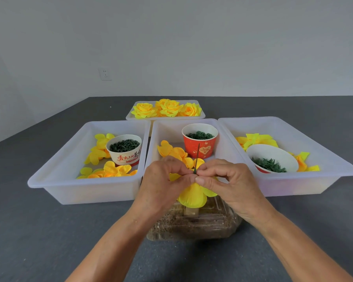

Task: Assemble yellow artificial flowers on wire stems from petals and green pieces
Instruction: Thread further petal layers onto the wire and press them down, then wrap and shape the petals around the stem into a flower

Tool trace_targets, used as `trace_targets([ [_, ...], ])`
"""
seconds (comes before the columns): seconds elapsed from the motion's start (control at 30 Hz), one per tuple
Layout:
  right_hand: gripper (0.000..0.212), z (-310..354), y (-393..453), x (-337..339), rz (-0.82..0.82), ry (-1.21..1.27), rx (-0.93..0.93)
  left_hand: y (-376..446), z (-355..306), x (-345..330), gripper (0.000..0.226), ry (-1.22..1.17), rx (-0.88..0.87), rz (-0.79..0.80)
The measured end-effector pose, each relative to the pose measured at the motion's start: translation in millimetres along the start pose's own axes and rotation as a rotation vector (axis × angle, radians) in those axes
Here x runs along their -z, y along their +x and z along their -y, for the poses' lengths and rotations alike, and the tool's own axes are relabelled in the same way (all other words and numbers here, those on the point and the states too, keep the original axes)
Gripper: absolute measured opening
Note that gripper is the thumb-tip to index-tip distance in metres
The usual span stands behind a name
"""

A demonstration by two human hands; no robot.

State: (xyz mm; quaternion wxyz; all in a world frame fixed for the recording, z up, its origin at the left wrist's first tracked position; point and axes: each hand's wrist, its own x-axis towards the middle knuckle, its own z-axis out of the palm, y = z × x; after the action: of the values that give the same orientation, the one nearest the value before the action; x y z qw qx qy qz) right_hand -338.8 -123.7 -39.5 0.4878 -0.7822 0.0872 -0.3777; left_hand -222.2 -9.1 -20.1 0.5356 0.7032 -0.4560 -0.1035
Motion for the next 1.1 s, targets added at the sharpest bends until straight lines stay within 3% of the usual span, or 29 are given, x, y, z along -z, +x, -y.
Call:
trace_targets([
  [0.4,0.015,0,-5,1,-0.053,-0.070,-0.003,9,-10,5,0.020,0.116,-0.001,0.055],
  [0.6,0.008,8,8,23,-0.075,-0.143,-0.050,11,-11,7,0.012,-0.024,0.067,0.189],
  [0.7,0.008,4,33,52,-0.259,-0.306,-0.106,14,-14,10,0.011,-0.014,0.062,0.226],
  [0.77,0.014,-5,51,77,-0.335,-0.577,-0.166,16,-16,11,0.012,-0.026,0.072,0.238],
  [0.83,0.025,-17,67,103,-0.277,-0.816,-0.269,17,-16,12,0.015,-0.031,0.074,0.274],
  [0.97,0.047,-37,88,128,0.001,-0.965,-0.491,20,-14,14,0.017,-0.062,0.072,0.331],
  [1.1,0.041,-46,94,127,0.171,-1.067,-0.550,21,-14,15,0.006,-0.116,0.078,0.361],
])
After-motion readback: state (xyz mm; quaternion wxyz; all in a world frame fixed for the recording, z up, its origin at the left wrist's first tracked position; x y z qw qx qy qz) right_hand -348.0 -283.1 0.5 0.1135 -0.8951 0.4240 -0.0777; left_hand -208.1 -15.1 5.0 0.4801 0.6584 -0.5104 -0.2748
